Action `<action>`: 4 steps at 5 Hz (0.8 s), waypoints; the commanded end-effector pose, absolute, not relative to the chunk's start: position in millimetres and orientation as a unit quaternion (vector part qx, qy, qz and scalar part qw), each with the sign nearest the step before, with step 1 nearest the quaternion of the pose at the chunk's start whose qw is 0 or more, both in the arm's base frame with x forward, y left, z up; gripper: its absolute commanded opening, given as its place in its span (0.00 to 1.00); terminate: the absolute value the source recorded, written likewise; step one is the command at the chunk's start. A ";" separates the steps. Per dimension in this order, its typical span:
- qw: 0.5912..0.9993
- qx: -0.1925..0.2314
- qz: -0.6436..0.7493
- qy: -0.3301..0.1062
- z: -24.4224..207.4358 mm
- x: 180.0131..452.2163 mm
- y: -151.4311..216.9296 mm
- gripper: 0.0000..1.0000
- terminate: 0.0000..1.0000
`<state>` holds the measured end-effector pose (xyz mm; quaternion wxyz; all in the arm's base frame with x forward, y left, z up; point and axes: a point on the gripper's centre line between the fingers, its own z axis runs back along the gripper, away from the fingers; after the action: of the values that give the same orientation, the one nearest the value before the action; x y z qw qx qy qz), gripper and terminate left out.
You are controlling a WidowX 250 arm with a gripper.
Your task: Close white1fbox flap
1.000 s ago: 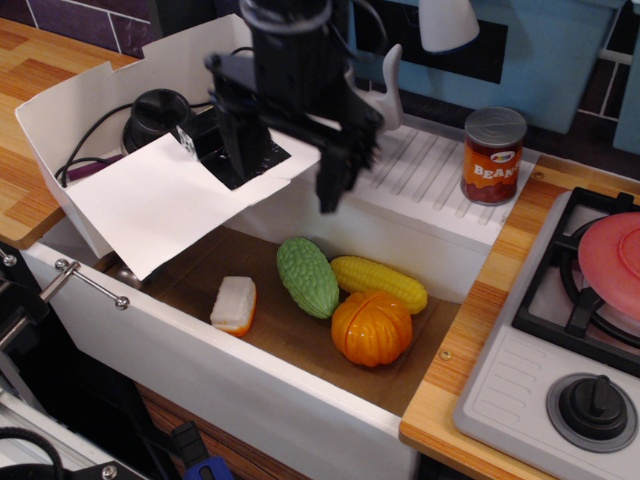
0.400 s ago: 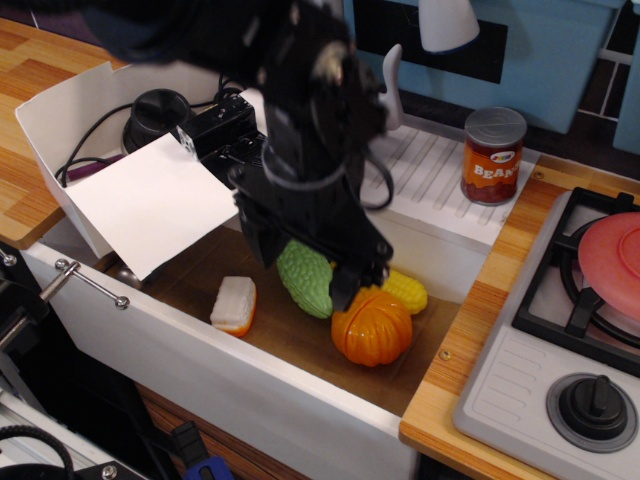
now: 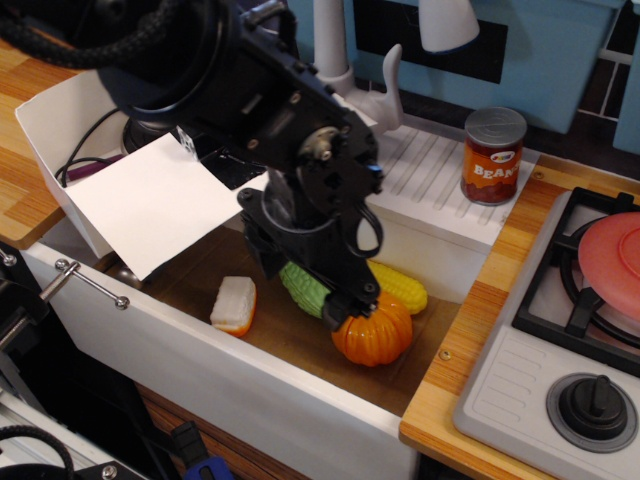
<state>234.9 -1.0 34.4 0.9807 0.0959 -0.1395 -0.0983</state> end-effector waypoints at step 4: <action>0.957 0.200 -0.186 -0.095 101.1 248.3 26.5 1.00 0.00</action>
<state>238.7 30.3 97.6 0.9579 0.2059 -0.0596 -0.1910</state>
